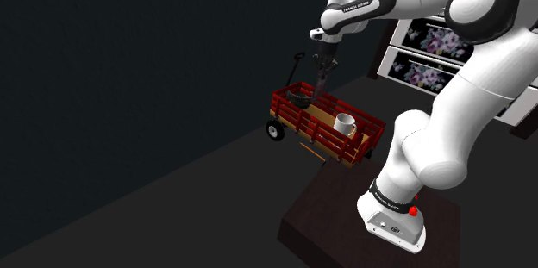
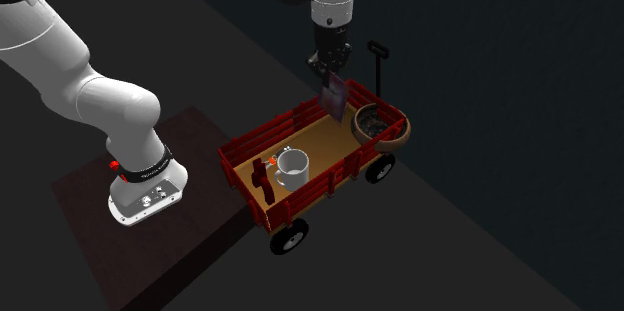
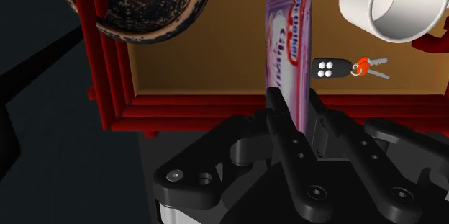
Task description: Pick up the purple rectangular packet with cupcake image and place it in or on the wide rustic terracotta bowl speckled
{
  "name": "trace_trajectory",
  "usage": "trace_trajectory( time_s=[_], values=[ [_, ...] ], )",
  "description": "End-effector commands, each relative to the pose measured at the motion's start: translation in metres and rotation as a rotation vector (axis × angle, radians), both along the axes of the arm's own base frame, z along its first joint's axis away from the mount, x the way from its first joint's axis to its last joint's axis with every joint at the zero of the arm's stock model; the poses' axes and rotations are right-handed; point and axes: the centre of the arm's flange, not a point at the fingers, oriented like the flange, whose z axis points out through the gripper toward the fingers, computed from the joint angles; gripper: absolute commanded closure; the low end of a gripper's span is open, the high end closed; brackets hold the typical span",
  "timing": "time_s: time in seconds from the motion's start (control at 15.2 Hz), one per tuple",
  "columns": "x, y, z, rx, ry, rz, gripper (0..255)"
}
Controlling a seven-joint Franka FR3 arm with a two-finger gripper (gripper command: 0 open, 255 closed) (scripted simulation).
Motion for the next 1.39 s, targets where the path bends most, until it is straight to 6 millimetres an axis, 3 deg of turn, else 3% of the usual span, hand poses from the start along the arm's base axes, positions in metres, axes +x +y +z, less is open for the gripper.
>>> trace_trajectory(
  time_s=[0.0, 0.07, 0.92, 1.32],
  values=[
    [0.000, 0.000, 0.012, 0.000, 0.000, 0.000, 255],
    [0.000, 0.000, 0.015, 0.000, 0.000, 0.000, 255],
    [0.139, -0.094, 0.065, 0.000, 0.000, 0.000, 255],
    [0.139, -0.095, 0.033, 0.000, 0.000, 0.000, 255]
  ],
)
